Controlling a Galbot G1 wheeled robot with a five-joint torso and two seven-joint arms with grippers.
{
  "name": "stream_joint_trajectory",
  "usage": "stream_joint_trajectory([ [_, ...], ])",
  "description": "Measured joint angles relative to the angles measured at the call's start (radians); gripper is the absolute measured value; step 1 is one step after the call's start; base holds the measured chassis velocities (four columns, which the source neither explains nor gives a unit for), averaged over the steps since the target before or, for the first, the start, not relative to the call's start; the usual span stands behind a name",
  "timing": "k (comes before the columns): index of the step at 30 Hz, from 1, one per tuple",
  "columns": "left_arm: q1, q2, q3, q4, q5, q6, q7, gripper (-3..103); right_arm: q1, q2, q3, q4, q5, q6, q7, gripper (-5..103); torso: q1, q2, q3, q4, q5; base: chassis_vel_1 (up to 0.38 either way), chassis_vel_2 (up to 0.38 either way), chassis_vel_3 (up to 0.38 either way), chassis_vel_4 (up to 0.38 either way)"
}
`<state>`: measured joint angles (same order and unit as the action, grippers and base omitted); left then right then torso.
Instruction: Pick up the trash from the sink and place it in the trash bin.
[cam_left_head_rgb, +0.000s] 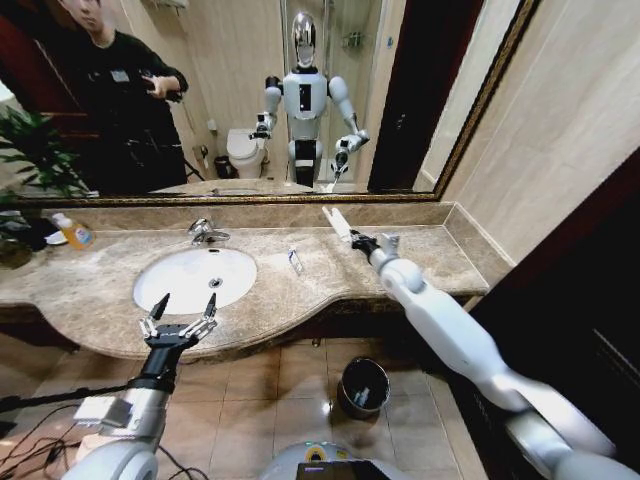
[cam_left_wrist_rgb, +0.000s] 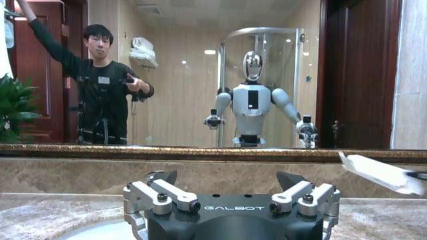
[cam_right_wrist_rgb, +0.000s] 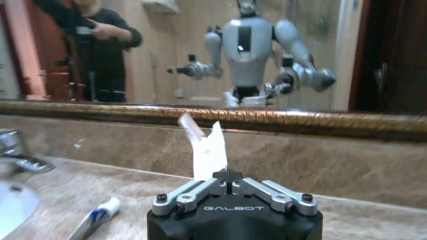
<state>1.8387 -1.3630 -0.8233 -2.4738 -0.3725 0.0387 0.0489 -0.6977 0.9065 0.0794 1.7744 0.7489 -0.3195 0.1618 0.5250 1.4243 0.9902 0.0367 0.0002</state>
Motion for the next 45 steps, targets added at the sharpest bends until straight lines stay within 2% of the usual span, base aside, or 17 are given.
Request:
stream_joint_trajectory([
  [2, 0.0, 0.0, 0.0, 0.0, 0.0, 0.0, 0.0, 100, -0.103, -0.055, 0.039, 0.091, -0.01, 0.017, -0.018, 0, 0.0, 0.0, 0.0, -0.0004, 0.0003, 0.0, 0.0, 0.0, 0.0],
  [4, 0.0, 0.0, 0.0, 0.0, 0.0, 0.0, 0.0, 100, -0.142, -0.072, 0.052, 0.127, -0.013, 0.026, -0.026, 0, 0.0, 0.0, 0.0, -0.0003, 0.0002, 0.0, 0.0, 0.0, 0.0],
  [6, 0.0, 0.0, 0.0, 0.0, 0.0, 0.0, 0.0, 100, -0.267, -0.099, 0.109, 0.191, -0.042, 0.076, -0.066, 0, 0.0, 0.0, 0.0, 0.0002, 0.0001, 0.0, 0.0, 0.0, 0.0],
  [8, 0.0, 0.0, 0.0, 0.0, 0.0, 0.0, 0.0, 100, -0.314, -0.1, 0.138, 0.207, -0.059, 0.093, -0.086, 0, 0.0, 0.0, 0.0, 0.0002, 0.0002, 0.0, 0.0, 0.0, 0.0],
  [10, 0.0, 0.0, 0.0, 0.0, 0.0, 0.0, 0.0, 100, -0.429, -0.086, 0.213, 0.241, -0.094, 0.122, -0.115, 0, 0.0, 0.0, 0.0, 0.0002, -0.0001, 0.0, 0.0, 0.0, 0.0],
  [11, 0.0, 0.0, 0.0, 0.0, 0.0, 0.0, 0.0, 100, -0.429, -0.086, 0.213, 0.241, -0.094, 0.122, -0.115, 0, 0.0, 0.0, 0.0, 0.0002, -0.0001, 0.0, 0.0, 0.0, 0.0],
  [14, 0.0, 0.0, 0.0, 0.0, 0.0, 0.0, 0.0, 100, -0.655, -0.017, 0.335, 0.285, -0.168, 0.189, -0.152, 0, 0.0, 0.0, 0.0, -0.0001, 0.0, 0.0, 0.0, 0.0, 0.0],
  [15, 0.0, 0.0, 0.0, 0.0, 0.0, 0.0, 0.0, 100, -0.655, -0.017, 0.335, 0.285, -0.168, 0.189, -0.152, 0, 0.0, 0.0, 0.0, -0.0001, 0.0, 0.0, 0.0, 0.0, 0.0],
  [17, 0.0, 0.0, 0.0, 0.0, 0.0, 0.0, 0.0, 100, -0.771, 0.035, 0.38, 0.283, -0.241, 0.27, -0.187, 0, 0.0, 0.0, 0.0, 0.0, -0.0003, 0.0, 0.0, 0.0, 0.0],
  [18, 0.0, 0.0, 0.0, 0.0, 0.0, 0.0, 0.0, 100, -0.771, 0.035, 0.38, 0.283, -0.241, 0.27, -0.187, 0, 0.0, 0.0, 0.0, 0.0, -0.0003, 0.0, 0.0, 0.0, 0.0],
  [21, 0.0, 0.0, 0.0, 0.0, 0.0, 0.0, 0.0, 100, -0.865, 0.104, 0.41, 0.226, -0.334, 0.393, -0.238, 0, 0.0, 0.0, 0.0, 0.0, -0.0002, 0.0, 0.0, 0.0, 0.0],
  [22, 0.0, 0.0, 0.0, 0.0, 0.0, 0.0, 0.0, 100, -0.865, 0.104, 0.41, 0.226, -0.334, 0.393, -0.238, 0, 0.0, 0.0, 0.0, 0.0, -0.0002, 0.0, 0.0, 0.0, 0.0],
  [26, 0.0, 0.0, 0.0, 0.0, 0.0, 0.0, 0.0, 100, -0.904, 0.171, 0.4, 0.097, -0.374, 0.476, -0.256, 0, 0.0, 0.0, 0.0, 0.0001, -0.0002, 0.0, 0.0, 0.0, 0.0],
  [36, 0.0, 0.0, 0.0, 0.0, 0.0, 0.0, 0.0, 100, -0.87, 0.247, 0.336, -0.083, -0.368, 0.493, -0.263, 0, 0.0, 0.0, 0.0, 0.0001, -0.0003, 0.0, 0.0, 0.0, 0.0],
  [45, 0.0, 0.0, 0.0, 0.0, 0.0, 0.0, 0.0, 100, -0.793, 0.299, 0.295, -0.287, -0.407, 0.503, -0.224, 0, 0.0, 0.0, 0.0, 0.0002, -0.0002, 0.0, 0.0, 0.0, 0.0],
])
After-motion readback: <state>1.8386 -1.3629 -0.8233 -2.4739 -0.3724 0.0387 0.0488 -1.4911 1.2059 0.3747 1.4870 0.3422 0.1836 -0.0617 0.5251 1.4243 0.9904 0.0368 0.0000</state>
